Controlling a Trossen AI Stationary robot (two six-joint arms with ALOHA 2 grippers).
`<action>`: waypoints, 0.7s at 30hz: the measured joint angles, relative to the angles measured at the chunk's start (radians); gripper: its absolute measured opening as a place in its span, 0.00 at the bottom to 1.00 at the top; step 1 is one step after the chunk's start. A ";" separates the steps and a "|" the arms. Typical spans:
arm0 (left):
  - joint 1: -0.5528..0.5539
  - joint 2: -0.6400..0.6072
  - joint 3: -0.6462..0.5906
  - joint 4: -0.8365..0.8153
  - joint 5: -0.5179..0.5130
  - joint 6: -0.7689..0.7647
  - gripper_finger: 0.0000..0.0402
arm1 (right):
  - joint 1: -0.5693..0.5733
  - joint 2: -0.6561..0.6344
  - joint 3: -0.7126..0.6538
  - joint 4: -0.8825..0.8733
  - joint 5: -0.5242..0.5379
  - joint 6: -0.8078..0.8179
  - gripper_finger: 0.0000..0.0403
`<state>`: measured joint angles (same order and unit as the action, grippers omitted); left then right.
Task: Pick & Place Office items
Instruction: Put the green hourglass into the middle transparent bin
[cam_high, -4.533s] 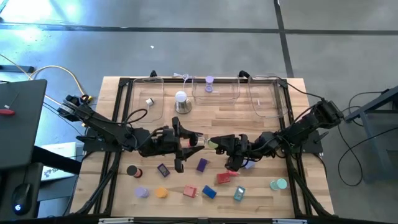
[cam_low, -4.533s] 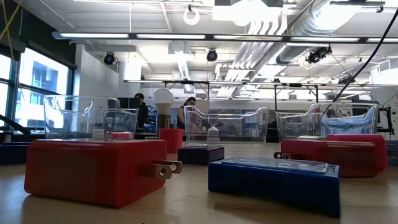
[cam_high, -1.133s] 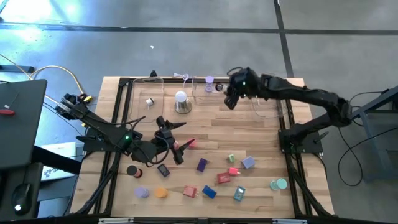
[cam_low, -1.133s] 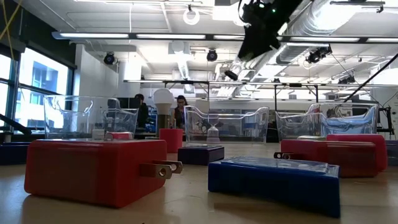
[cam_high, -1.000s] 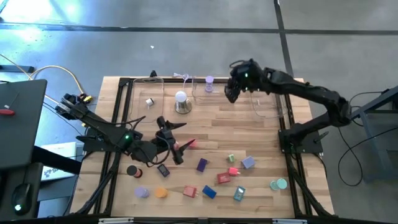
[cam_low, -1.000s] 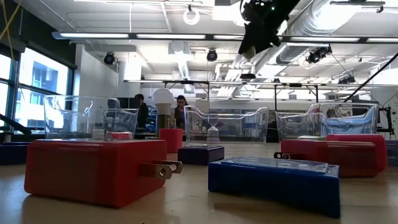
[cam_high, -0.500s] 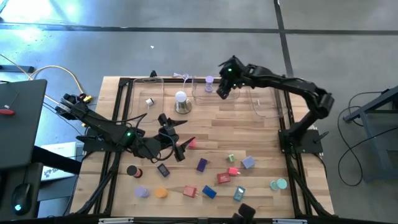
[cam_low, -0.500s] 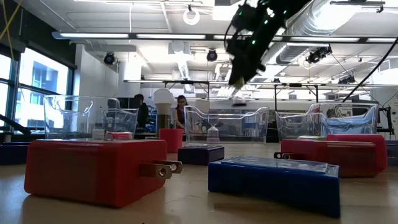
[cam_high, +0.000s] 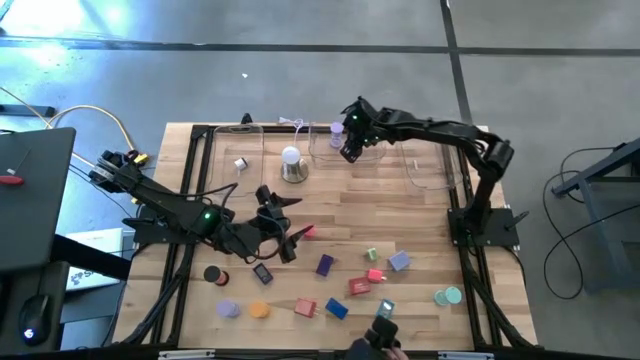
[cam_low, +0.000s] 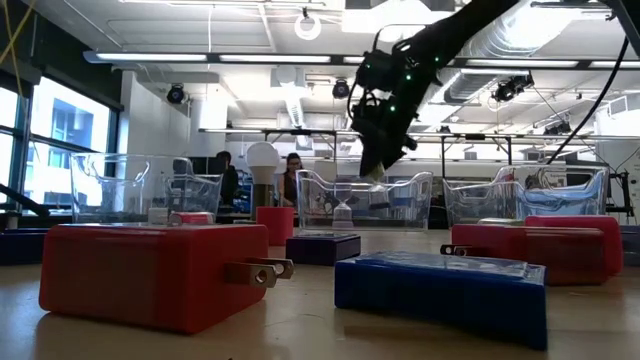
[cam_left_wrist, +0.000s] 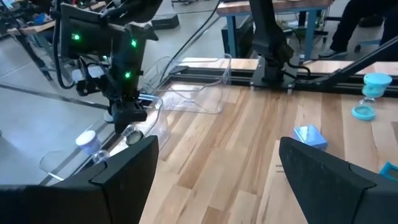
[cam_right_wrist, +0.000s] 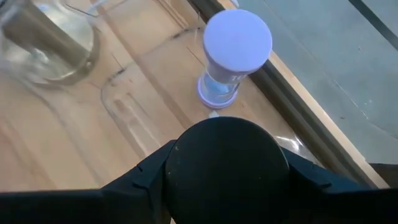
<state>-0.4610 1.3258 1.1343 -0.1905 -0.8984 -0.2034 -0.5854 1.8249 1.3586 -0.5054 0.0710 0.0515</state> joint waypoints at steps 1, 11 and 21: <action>0.000 0.000 0.000 0.000 0.005 0.000 0.81 | -0.001 0.008 0.000 0.002 0.001 0.000 0.50; 0.000 0.000 0.000 -0.011 0.013 -0.015 0.81 | -0.014 0.032 0.000 0.018 0.001 0.000 0.47; 0.000 0.000 0.000 -0.012 0.013 -0.015 0.81 | -0.019 0.046 0.000 0.023 -0.001 0.000 0.52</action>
<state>-0.4610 1.3258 1.1343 -0.2023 -0.8856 -0.2181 -0.6041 1.8712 1.3586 -0.4828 0.0705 0.0520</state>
